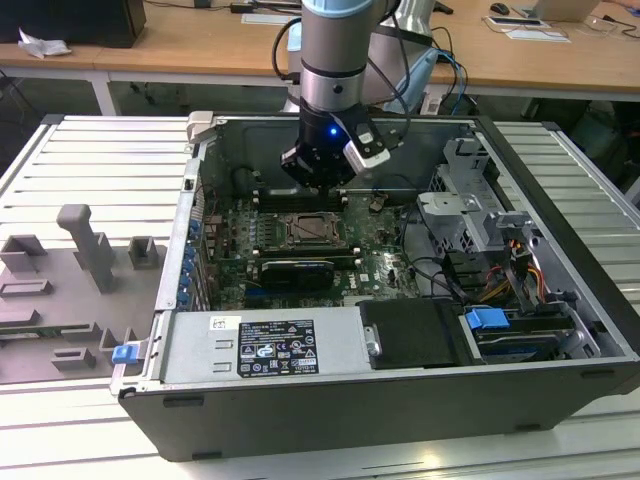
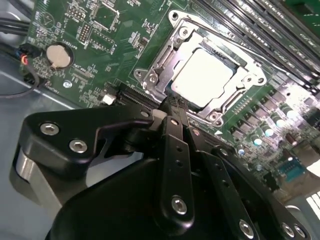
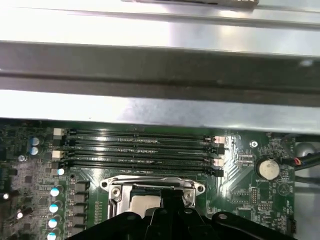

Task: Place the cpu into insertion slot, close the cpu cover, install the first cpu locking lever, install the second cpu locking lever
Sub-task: 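Install the second cpu locking lever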

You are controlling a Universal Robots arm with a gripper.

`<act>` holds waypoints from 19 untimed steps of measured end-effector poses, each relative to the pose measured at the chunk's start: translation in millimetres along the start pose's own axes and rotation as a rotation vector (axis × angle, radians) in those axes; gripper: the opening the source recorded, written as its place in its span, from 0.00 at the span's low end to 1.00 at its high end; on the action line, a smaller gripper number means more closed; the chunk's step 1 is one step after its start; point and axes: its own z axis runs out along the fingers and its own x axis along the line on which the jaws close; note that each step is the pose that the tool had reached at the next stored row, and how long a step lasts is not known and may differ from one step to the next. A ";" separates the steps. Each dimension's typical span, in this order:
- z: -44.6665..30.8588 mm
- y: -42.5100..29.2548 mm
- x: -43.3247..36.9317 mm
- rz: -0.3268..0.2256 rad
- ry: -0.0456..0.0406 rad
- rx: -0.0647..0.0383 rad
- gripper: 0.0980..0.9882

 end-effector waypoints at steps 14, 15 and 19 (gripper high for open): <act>-3.2 -29.1 1.2 0.000 -0.0001 -0.001 0.01; -3.5 -32.9 1.3 0.000 -0.0002 -0.003 0.01; -4.4 -47.4 1.9 0.001 -0.0007 -0.041 0.01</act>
